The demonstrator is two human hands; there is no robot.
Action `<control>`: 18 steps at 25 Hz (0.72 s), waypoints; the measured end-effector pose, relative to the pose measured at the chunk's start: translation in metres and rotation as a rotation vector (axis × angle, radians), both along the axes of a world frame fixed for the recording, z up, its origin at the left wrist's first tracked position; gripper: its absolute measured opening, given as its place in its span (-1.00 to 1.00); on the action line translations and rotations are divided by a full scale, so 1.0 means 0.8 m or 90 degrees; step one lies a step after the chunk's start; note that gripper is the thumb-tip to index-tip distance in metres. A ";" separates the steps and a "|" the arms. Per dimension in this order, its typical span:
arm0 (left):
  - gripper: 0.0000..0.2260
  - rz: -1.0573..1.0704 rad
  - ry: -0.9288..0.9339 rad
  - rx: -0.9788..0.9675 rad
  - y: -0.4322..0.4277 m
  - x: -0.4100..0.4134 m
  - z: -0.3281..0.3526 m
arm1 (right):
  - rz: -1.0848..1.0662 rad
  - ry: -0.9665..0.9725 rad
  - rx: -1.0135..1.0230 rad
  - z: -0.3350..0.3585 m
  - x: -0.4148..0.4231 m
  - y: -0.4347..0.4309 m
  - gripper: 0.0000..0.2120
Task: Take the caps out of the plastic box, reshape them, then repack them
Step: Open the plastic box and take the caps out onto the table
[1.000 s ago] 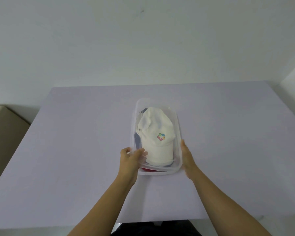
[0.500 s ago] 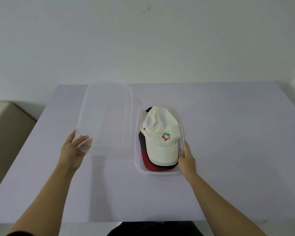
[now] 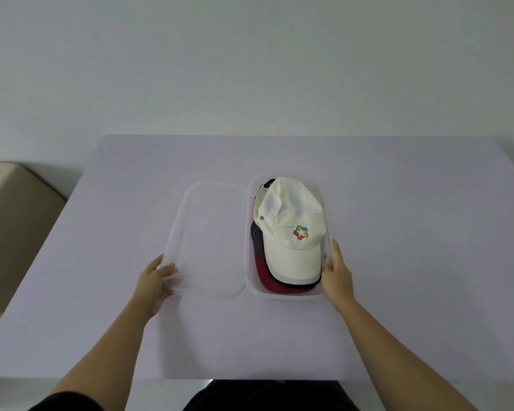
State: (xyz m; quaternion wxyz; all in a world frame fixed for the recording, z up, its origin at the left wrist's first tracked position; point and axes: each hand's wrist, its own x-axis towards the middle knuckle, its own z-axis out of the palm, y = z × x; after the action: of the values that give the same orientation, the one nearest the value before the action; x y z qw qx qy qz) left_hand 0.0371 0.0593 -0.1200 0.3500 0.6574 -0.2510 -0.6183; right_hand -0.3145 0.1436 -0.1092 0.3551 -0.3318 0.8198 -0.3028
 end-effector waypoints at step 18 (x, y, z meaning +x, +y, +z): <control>-0.50 -0.358 -0.634 0.042 0.005 -0.033 -0.008 | -0.009 0.074 0.001 -0.024 0.001 -0.004 -0.52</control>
State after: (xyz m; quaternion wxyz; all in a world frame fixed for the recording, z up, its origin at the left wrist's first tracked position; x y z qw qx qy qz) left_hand 0.0108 0.0636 -0.1268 -0.0088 0.7880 -0.5315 -0.3105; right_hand -0.3134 0.1406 -0.1283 0.3050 -0.3429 0.8416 -0.2849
